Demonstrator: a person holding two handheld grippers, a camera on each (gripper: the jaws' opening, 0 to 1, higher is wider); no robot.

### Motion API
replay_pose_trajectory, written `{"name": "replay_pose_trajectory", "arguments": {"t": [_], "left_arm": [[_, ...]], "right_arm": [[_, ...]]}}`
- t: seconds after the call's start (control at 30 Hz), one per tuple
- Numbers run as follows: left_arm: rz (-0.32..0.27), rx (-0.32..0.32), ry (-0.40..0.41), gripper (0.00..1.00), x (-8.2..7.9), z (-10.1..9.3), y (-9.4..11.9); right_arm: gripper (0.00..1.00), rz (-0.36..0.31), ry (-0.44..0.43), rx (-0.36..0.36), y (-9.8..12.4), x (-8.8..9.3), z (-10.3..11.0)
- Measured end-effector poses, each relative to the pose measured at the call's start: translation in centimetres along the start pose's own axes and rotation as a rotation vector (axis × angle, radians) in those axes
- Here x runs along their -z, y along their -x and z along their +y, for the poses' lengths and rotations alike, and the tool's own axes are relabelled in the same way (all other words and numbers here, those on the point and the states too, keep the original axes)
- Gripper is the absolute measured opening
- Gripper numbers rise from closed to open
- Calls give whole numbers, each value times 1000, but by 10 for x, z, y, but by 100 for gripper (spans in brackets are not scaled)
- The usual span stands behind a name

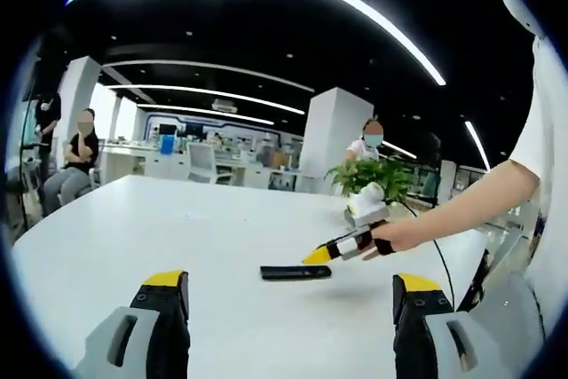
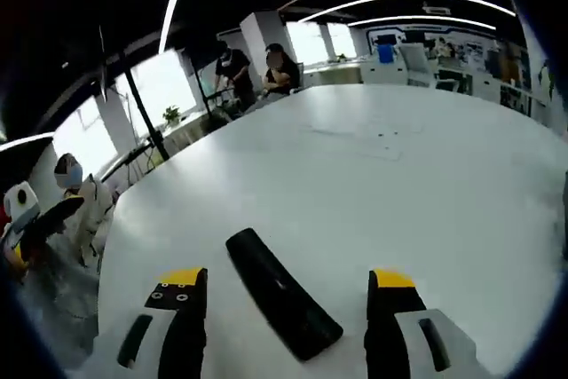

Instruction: Press the specified remote control buttons in sequence, fully releasing each button before pressing the next.

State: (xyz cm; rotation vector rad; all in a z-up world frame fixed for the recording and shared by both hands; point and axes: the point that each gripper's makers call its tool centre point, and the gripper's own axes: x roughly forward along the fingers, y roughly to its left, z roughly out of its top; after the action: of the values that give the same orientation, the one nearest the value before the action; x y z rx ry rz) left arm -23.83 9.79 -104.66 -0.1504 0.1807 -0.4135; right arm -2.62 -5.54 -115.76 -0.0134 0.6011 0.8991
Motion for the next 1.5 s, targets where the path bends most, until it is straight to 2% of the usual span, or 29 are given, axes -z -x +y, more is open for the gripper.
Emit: {"name": "replay_pose_trajectory", "arguments": {"t": [0.13, 0.2, 0.27, 0.43, 0.6, 0.73, 0.8, 0.93, 1.1, 1.23, 1.33, 1.5], "left_arm": [[1, -9, -9, 100, 0, 2, 0], [5, -12, -8, 100, 1, 2, 0], [6, -19, -7, 100, 1, 4, 0], [13, -10, -8, 100, 1, 1, 0], [-4, 8, -17, 100, -3, -3, 1], [9, 15, -18, 100, 0, -5, 1], [39, 13, -36, 100, 3, -5, 1], [34, 8, -48, 99, 2, -6, 2], [49, 23, -46, 99, 4, -9, 3], [112, 15, -87, 99, 14, -9, 2], [184, 43, -89, 98, 25, -12, 2], [152, 60, -106, 100, 19, -15, 4]], "right_arm": [[94, -130, 29, 62, 20, -13, 1], [98, -187, 36, 75, 34, -16, 13], [99, -214, 34, 78, 45, -14, 22], [99, -218, 69, 93, 65, -5, 39], [99, -240, 78, 124, 90, 0, 55], [99, -258, 89, 147, 107, 1, 67], [99, -257, 103, 161, 116, 2, 74], [99, -259, 122, 172, 132, 1, 90], [99, -298, 163, 236, 158, -9, 103], [99, -301, 201, 298, 175, -8, 116], [99, -302, 185, 339, 184, -2, 120], [99, -284, 133, 390, 194, 15, 120]]}}
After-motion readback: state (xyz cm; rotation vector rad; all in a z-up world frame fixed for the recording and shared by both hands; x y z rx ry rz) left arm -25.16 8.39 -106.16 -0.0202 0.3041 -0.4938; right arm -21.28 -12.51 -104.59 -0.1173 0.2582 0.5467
